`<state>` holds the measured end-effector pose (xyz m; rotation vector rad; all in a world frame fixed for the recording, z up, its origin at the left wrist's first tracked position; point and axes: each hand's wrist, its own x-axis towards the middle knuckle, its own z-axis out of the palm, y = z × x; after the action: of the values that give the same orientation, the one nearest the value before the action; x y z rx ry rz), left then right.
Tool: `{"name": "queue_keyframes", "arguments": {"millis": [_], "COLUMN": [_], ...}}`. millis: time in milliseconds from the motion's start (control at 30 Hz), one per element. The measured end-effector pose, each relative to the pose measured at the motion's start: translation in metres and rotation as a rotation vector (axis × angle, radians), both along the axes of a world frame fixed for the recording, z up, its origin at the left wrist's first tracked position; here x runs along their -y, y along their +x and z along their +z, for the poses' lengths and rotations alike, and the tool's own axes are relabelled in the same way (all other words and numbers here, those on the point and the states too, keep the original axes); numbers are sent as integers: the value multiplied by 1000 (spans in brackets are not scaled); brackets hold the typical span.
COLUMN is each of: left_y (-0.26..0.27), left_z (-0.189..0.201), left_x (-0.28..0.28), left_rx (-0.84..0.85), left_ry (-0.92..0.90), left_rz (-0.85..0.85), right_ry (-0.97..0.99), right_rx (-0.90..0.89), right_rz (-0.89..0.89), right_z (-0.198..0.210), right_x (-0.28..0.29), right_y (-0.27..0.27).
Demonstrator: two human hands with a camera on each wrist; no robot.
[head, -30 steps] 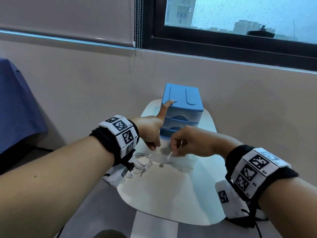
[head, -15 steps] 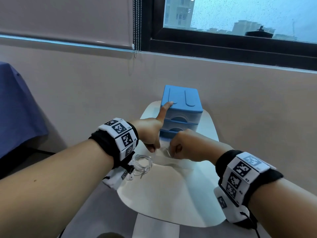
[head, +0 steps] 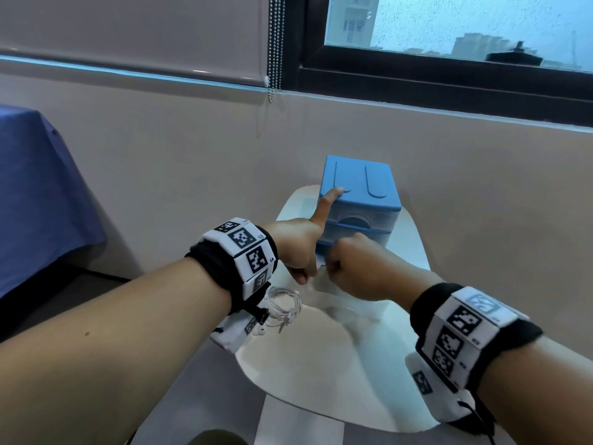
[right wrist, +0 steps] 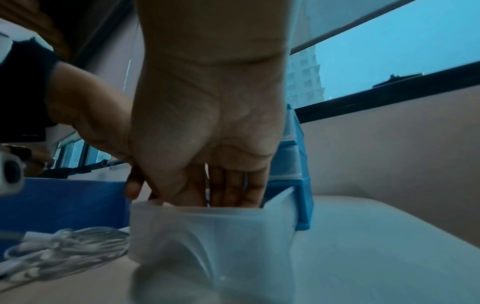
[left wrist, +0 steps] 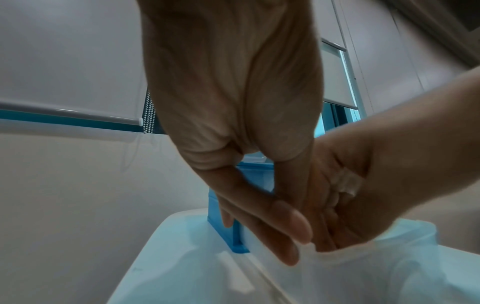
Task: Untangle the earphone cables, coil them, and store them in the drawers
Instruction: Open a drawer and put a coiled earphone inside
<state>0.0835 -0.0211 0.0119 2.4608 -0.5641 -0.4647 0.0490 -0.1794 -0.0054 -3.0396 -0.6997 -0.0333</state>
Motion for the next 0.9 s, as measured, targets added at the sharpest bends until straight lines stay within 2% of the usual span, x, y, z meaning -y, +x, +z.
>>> {"name": "queue_keyframes", "arguments": {"millis": [100, 267, 333, 433, 500, 667, 733, 900], "left_y": [0, -2, -2, -2, -2, -3, -2, 0], "left_z": [0, 1, 2, 3, 3, 2, 0, -5], "left_x": [0, 0, 0, -1, -1, -1, -2, -1], "left_rx": [-2, -18, -27, -32, -31, -2, -9, 29], "left_ry": [-7, -17, -27, -33, -36, -41, -67, -73], "left_rz": [-5, 5, 5, 0, -3, -13, -6, 2], "right_ry": [-88, -52, 14, 235, 304, 155, 75, 59], "right_rx": [-67, -64, -38, 11, -22, -347, -378, -365], "right_rz": [2, -71, -62, -7, 41, 120, 118, 36], "right_z": [-1, 5, 9, 14, 15, 6, 2, 0], "right_x": [-3, -1, 0, -1, -6, -26, -32, -31], "right_y": [-2, -1, -9, -30, -44, -54, -54, -59]}}
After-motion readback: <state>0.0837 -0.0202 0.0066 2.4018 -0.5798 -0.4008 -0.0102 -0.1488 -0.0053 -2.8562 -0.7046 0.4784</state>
